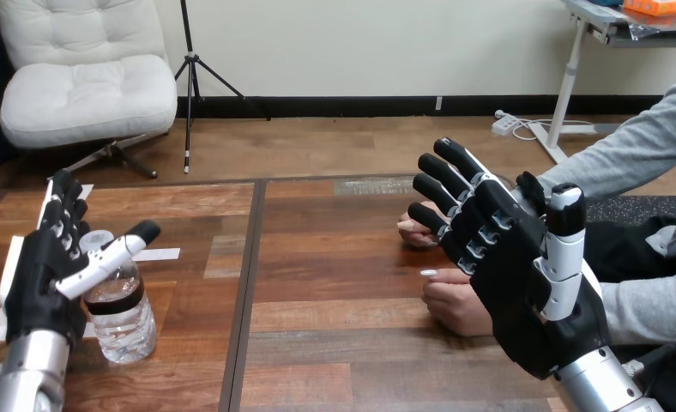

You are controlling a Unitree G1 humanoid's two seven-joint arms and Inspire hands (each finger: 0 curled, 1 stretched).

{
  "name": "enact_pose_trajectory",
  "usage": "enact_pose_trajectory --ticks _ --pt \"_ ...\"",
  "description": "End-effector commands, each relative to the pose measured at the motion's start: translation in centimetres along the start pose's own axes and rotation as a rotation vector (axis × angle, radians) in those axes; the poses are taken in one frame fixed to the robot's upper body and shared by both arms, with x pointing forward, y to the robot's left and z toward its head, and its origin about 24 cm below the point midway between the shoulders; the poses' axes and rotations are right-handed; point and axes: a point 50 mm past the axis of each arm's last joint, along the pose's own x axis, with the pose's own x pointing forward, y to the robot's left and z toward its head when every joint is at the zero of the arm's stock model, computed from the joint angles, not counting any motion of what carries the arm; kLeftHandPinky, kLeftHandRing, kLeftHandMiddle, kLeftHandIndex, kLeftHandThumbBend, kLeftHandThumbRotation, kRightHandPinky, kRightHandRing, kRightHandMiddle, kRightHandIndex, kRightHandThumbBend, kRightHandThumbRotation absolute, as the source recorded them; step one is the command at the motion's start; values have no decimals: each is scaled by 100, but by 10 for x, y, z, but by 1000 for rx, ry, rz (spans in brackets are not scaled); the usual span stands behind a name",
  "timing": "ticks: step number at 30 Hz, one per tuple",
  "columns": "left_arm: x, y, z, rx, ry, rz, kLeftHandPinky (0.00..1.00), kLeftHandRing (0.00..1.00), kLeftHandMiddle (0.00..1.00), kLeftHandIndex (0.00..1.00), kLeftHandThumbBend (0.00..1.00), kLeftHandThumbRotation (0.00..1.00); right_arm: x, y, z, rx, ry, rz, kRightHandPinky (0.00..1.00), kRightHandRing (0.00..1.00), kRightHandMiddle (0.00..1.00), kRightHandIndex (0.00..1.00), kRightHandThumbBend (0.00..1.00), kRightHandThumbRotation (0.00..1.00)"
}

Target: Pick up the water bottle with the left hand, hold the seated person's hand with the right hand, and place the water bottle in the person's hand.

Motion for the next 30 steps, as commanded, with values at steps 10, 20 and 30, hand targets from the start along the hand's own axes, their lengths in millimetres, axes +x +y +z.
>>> enact_pose_trajectory --ticks 10,20,30 --pt "-6 -6 19 21 -95 -68 100 100 100 100 100 28 10 3 16 -14 -83 19 94 96 95 95 89 100" --pt "-15 -4 21 49 -92 -81 100 100 100 100 100 30 11 2 16 -17 -80 20 94 96 95 95 90 100" --pt "-17 -1 23 92 -61 -88 100 100 100 100 100 33 11 2 15 -16 -82 25 93 96 95 94 91 100"
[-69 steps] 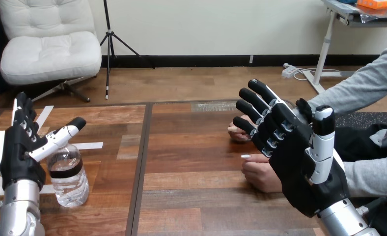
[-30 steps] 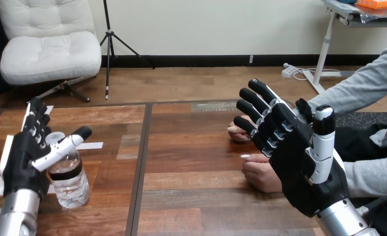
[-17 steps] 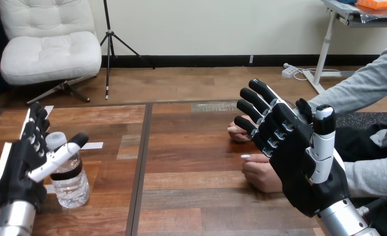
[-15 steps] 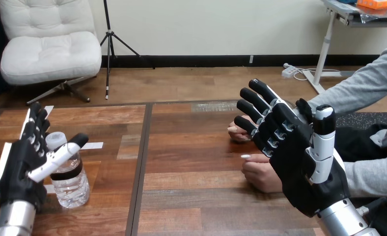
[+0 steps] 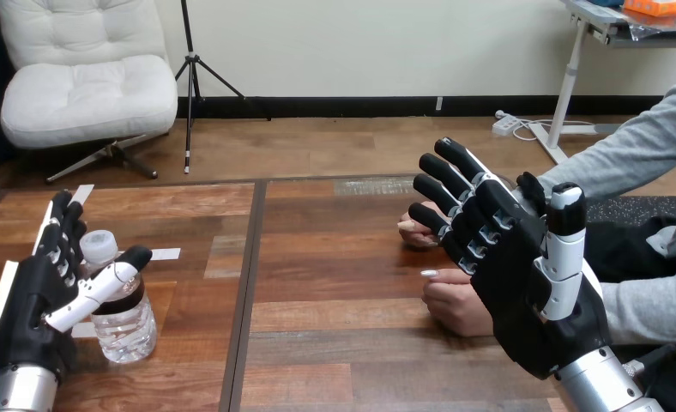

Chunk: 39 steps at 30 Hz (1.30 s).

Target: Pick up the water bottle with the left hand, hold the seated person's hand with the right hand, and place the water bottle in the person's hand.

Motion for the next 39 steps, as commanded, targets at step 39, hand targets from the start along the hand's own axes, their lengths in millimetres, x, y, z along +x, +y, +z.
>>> enact_pose_trajectory --ticks 39 --pt "17 4 14 52 73 -109 100 100 100 100 100 12 9 4 18 -16 -93 31 93 97 95 95 91 100"
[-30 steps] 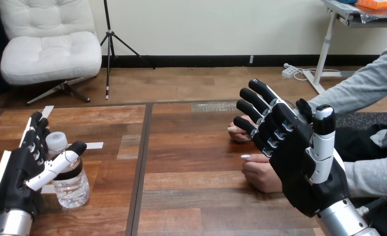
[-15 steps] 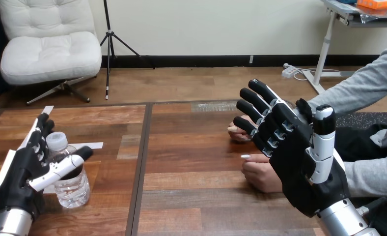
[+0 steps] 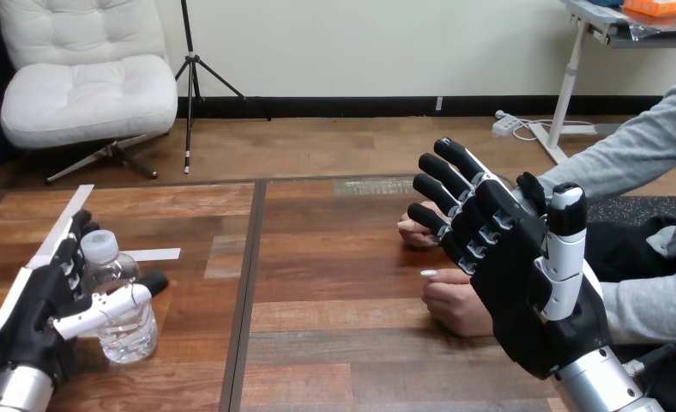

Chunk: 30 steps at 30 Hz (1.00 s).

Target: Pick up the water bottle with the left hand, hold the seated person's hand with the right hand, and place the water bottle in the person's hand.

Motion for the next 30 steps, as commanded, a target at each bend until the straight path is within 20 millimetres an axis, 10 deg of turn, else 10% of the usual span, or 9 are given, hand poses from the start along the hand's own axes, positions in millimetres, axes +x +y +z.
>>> enact_pose_trajectory --ticks 1,30 --pt "13 0 18 21 -52 -31 100 100 100 100 100 11 10 4 18 -18 -93 29 93 97 95 95 91 100" --pt "19 1 10 120 39 -34 100 100 100 100 100 11 9 4 18 -14 -95 29 93 96 95 95 90 100"
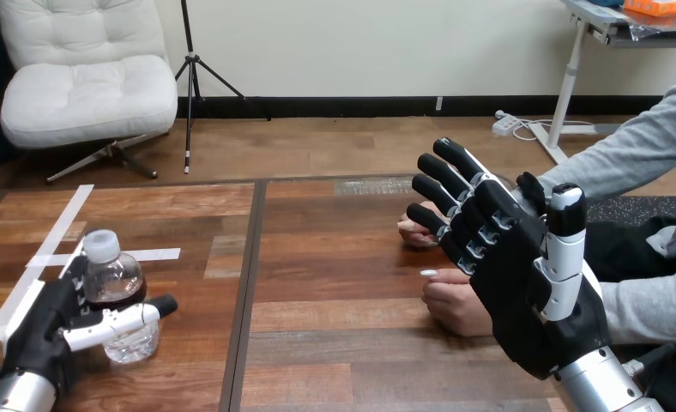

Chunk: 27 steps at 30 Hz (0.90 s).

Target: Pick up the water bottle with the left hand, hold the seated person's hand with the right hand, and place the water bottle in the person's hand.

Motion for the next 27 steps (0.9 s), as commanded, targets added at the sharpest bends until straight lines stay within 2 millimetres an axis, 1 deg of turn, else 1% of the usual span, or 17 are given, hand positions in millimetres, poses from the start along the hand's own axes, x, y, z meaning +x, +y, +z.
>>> enact_pose_trajectory --ticks 1,19,27 --pt "17 1 22 48 -54 -9 100 100 100 100 100 11 9 4 18 -15 -95 24 93 96 95 95 90 100" --pt "19 1 21 103 -26 -10 100 100 100 100 100 13 9 4 18 -13 -96 24 93 96 95 95 91 100" --pt "20 0 22 124 -11 -4 99 99 99 99 99 11 9 4 18 -12 -99 26 93 96 95 95 91 100"
